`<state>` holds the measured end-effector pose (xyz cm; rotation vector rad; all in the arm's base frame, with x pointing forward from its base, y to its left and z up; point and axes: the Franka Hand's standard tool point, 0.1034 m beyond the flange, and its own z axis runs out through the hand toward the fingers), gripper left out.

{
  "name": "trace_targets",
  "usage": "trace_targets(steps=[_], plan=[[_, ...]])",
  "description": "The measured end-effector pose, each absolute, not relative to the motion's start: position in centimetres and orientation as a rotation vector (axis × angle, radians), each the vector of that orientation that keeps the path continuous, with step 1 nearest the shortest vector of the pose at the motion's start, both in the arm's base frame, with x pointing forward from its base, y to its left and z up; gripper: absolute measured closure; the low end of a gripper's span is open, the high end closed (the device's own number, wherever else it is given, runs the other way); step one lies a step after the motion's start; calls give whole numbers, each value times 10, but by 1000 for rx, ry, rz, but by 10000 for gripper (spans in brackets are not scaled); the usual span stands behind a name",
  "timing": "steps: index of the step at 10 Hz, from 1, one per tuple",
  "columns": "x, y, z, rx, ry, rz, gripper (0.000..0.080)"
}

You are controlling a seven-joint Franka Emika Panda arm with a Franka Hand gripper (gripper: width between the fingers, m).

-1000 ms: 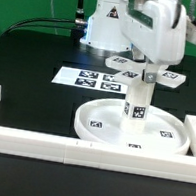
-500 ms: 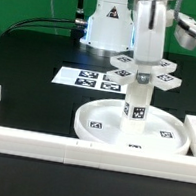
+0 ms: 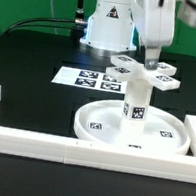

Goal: Assemble round table

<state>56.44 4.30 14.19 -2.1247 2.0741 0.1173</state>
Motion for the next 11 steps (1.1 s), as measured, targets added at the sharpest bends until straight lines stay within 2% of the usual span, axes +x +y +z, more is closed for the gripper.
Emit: trace_targets(steps=[3,7,11], plan=[[564,44,138,-2165,2036,118,150],[570,54,137,-2738,1241,52,150],[571,54,137,-2895,798,18,150]])
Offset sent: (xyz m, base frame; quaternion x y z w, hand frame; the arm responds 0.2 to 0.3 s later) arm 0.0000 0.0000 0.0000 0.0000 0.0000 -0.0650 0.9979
